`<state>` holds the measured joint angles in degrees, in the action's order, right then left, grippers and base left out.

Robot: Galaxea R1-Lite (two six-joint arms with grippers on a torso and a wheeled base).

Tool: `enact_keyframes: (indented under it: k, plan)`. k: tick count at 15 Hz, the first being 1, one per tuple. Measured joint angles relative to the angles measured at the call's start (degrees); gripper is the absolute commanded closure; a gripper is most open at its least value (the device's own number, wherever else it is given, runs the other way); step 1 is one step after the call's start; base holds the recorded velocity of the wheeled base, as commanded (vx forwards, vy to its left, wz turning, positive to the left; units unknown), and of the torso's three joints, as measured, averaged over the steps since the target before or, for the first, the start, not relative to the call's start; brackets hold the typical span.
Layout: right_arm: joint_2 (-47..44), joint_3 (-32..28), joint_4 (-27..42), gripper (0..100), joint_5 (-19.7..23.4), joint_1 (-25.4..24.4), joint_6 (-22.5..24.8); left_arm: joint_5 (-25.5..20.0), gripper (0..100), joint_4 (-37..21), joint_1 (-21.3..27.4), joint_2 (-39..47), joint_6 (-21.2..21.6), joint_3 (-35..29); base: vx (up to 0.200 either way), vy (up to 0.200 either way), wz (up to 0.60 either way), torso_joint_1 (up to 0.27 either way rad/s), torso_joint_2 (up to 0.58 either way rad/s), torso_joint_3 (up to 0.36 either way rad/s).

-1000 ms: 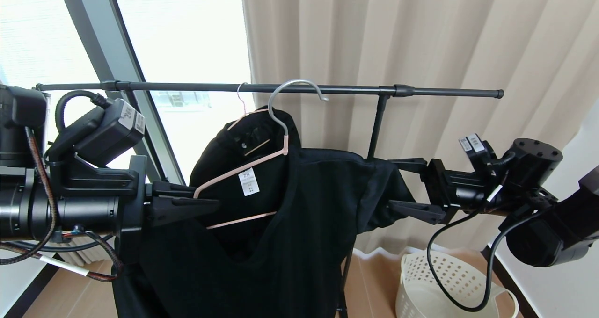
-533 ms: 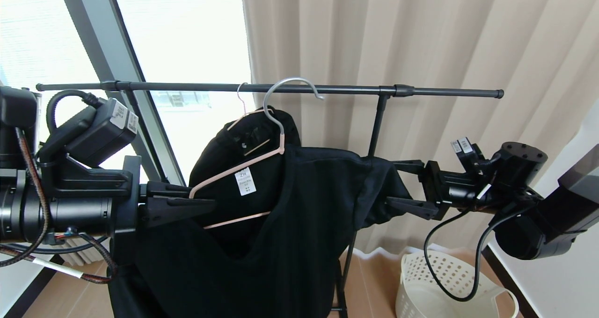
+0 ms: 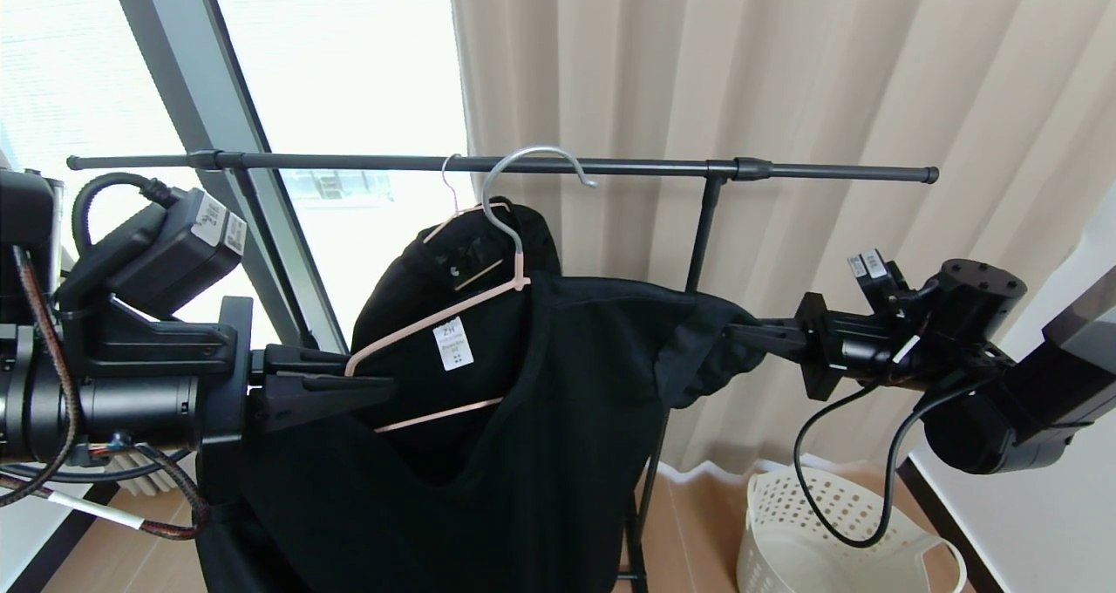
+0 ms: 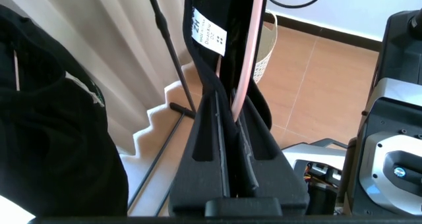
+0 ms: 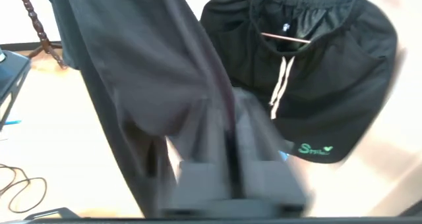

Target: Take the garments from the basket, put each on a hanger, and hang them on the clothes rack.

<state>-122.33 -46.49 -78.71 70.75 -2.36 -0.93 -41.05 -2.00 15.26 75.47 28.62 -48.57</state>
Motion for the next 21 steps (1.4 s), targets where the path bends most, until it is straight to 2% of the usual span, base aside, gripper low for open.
enact_keyframes:
  k: [13,18,19,21]
  plan:
    - [-2.5,-7.3,0.3,100,0.1,6.6,-7.2,-0.3,100,-0.1,-4.5,-4.6,-0.9,3.3,0.0,0.0,0.0,0.0,0.0,0.0]
    - [-3.9,-8.6,0.3,100,0.1,7.3,-9.2,-0.3,100,-0.1,-5.5,-5.0,-1.0,3.9,0.0,0.0,0.0,0.0,0.0,0.0]
    - [-3.9,-8.3,0.3,0,0.0,7.3,-9.4,-0.3,100,-0.1,-5.6,-5.0,-1.1,4.0,0.0,0.0,0.0,0.0,0.0,0.0]
    - [-3.8,-7.6,0.3,0,0.0,7.2,-9.4,-0.2,100,-0.1,-5.8,-4.7,-1.2,4.0,0.0,0.0,0.0,0.0,0.0,0.0]
